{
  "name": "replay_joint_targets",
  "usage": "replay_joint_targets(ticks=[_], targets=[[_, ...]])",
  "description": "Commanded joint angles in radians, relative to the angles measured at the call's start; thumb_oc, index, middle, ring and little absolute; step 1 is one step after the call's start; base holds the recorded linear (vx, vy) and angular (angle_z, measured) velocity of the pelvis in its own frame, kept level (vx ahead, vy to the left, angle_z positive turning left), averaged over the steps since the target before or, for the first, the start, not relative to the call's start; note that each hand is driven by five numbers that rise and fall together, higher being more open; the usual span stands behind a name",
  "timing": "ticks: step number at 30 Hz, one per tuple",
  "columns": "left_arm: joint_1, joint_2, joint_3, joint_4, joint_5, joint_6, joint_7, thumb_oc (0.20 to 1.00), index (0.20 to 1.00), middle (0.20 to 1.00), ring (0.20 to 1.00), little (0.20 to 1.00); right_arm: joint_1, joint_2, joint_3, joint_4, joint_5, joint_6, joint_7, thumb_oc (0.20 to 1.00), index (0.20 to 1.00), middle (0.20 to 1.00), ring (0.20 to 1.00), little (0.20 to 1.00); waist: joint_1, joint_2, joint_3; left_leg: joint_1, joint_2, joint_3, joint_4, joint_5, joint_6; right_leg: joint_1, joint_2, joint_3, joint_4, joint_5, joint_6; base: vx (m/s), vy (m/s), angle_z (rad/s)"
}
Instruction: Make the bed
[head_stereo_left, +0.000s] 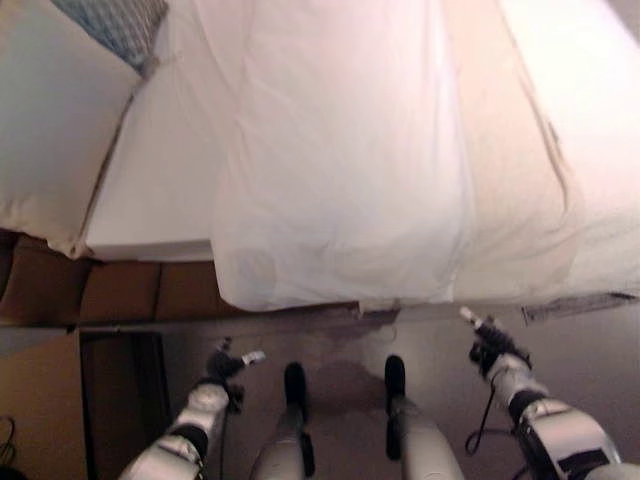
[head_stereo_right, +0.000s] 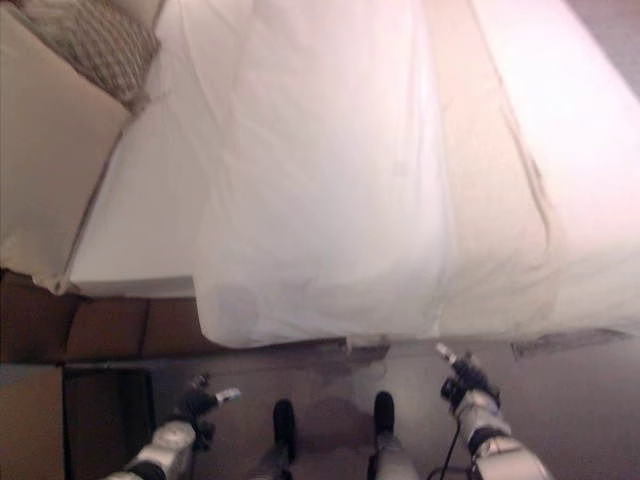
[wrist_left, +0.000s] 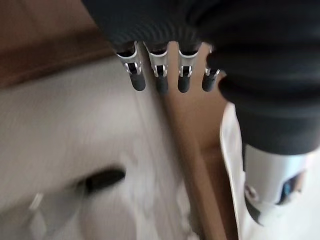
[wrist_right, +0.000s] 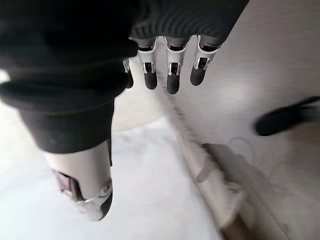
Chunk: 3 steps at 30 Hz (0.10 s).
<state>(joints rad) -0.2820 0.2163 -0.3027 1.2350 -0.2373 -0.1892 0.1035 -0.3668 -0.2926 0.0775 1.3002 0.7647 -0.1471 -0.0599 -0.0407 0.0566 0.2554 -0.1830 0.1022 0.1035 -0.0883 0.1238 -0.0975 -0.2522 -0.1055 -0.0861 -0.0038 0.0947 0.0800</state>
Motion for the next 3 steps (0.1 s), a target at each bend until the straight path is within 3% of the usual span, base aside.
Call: replay_joint_targets(ticks=[1, 3], targets=[[-0.034, -0.034, -0.062, 0.049, 0.072, 0.0, -0.11, 1.0, 1.0, 1.0, 1.0, 1.0, 0.04, 0.044, 0.024, 0.017, -0.052, -0.006, 0.041, 1.0, 1.0, 1.0, 1.0, 1.0, -0.032, -0.045, -0.057, 0.009, 0.036, -0.008, 0.004, 0.009, -0.026, 0.027, -0.044, 0.061, -0.019, 0.019, 0.078, 0.07, 0.048, -0.01], [-0.029, -0.061, -0.097, 0.061, 0.104, 0.008, -0.117, 1.0, 1.0, 1.0, 1.0, 1.0, 0.073, 0.071, 0.049, 0.047, -0.098, 0.012, 0.053, 1.0, 1.0, 1.0, 1.0, 1.0, -0.04, -0.047, -0.085, 0.043, 0.041, 0.0, 0.001, 0.001, -0.025, 0.059, -0.043, 0.06, -0.025, 0.014, 0.078, 0.06, 0.04, 0.01]])
